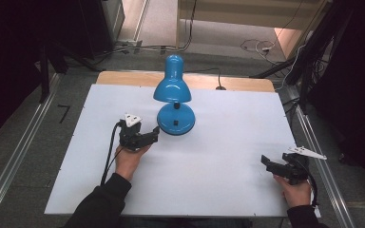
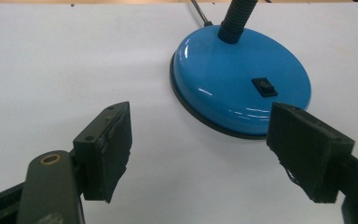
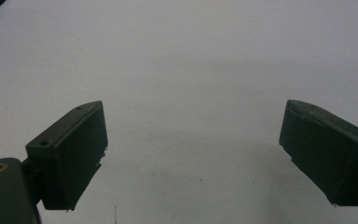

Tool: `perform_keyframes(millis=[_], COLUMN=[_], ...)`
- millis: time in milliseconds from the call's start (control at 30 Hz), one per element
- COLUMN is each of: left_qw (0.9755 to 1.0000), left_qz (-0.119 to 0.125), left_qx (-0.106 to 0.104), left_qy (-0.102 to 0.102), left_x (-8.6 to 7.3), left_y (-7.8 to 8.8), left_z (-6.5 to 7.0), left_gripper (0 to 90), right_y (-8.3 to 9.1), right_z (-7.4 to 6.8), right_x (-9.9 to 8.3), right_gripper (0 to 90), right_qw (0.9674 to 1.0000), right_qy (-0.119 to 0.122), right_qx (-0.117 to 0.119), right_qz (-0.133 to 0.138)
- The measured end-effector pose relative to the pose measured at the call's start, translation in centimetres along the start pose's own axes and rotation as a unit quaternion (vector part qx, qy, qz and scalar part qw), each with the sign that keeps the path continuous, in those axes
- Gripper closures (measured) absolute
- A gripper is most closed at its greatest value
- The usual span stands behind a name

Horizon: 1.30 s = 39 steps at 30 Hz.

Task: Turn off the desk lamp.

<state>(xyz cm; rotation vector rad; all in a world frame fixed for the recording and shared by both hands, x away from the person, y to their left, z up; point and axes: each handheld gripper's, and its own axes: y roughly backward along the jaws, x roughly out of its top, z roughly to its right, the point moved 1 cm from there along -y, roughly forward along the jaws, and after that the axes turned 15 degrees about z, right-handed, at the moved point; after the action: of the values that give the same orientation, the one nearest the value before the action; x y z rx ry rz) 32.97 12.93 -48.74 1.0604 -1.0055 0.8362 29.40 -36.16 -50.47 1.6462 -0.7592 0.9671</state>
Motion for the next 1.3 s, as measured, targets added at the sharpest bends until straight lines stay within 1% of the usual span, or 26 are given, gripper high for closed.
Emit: perform_keyframes(millis=[267, 333, 600, 967, 1300], left_qw=[1.0000, 0.9999, 0.9998, 0.9996, 0.9993], left_qz=[0.002, 0.005, 0.005, 0.004, 0.006], left_qx=[0.005, 0.007, 0.015, 0.019, 0.024], left_qy=[0.005, 0.009, 0.013, 0.018, 0.030], left_x=[0.1, 0.1, 0.2, 0.0, 0.0], left_y=[0.8, 1.1, 1.9, 2.5, 3.1], left_z=[-0.9, -1.1, -2.0, -2.9, -3.7], left_gripper=[20.7, 20.7, 20.7, 20.7, 19.6], right_y=[0.0, 0.0, 0.0, 0.0, 0.0], right_z=[0.0, 0.0, 0.0, 0.0, 0.0], right_x=[0.0, 0.0, 0.0, 0.0, -0.1], right_gripper=[6.5, 6.5, 6.5, 6.5, 6.5], right_qw=[1.0000, 1.0000, 1.0000, 1.0000, 1.0000], right_qy=[0.002, 0.001, 0.003, 0.002, 0.003], right_qx=[0.000, -0.001, -0.001, -0.001, 0.000], right_qz=[0.001, -0.001, 0.000, -0.001, -0.001])
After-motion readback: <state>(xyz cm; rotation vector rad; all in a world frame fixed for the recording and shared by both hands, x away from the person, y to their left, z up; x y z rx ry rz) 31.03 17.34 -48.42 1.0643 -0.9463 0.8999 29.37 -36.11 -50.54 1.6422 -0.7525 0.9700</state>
